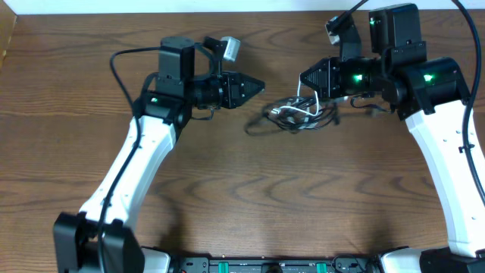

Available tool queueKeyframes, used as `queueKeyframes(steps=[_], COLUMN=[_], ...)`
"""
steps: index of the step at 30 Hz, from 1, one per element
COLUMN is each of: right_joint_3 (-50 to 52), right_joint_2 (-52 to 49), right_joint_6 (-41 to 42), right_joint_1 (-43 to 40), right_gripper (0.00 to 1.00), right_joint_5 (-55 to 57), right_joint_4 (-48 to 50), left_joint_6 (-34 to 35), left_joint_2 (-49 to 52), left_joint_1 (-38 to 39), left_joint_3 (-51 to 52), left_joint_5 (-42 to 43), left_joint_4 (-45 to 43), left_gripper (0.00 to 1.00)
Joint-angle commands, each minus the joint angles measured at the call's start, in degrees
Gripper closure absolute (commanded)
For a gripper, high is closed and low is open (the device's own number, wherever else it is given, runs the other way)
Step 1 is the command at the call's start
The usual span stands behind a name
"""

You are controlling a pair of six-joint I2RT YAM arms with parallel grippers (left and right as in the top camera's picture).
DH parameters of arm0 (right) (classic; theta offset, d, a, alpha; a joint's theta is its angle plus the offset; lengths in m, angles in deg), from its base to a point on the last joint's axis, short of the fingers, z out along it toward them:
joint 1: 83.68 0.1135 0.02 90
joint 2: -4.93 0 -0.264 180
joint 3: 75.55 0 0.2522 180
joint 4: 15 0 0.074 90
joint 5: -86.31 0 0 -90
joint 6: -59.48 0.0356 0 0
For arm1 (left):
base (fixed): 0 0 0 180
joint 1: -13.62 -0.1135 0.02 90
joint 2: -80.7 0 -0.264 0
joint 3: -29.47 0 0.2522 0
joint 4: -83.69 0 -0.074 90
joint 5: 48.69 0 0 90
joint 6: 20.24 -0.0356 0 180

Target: Untangle cables

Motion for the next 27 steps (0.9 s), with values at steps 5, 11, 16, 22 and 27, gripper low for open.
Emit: queueKeyframes(steps=[5, 11, 16, 22, 27], right_joint_3=[-1.2, -1.2, -1.2, -1.2, -1.2], right_joint_2=[0.2, 0.2, 0.2, 0.2, 0.2], right_joint_6=[-1.2, -1.2, -1.4, -1.4, -1.4], right_joint_1=[-1.4, -2.2, -2.3, -2.3, -2.3], right_gripper=[0.99, 0.99, 0.99, 0.99, 0.99], right_joint_5=[-0.6, -0.7, -0.6, -0.6, -0.6], right_joint_4=[0.2, -0.5, -1.3, -1.4, -1.4], left_joint_6=[-2.3, -8.5, -13.9, -15.6, -15.7], left_joint_2=[1.8, 1.8, 1.8, 1.8, 1.9], left_joint_1=[1.8, 4.2, 7.5, 11.8, 14.0], left_joint_3=[-0.9, -0.9, -0.9, -0.9, -0.9], left_joint_5=[5.5, 3.1, -6.3, -6.1, -7.3], left_joint_4=[-0.9, 0.8, 5.5, 4.5, 4.6], left_gripper=[0.61, 0.51, 0.51, 0.5, 0.51])
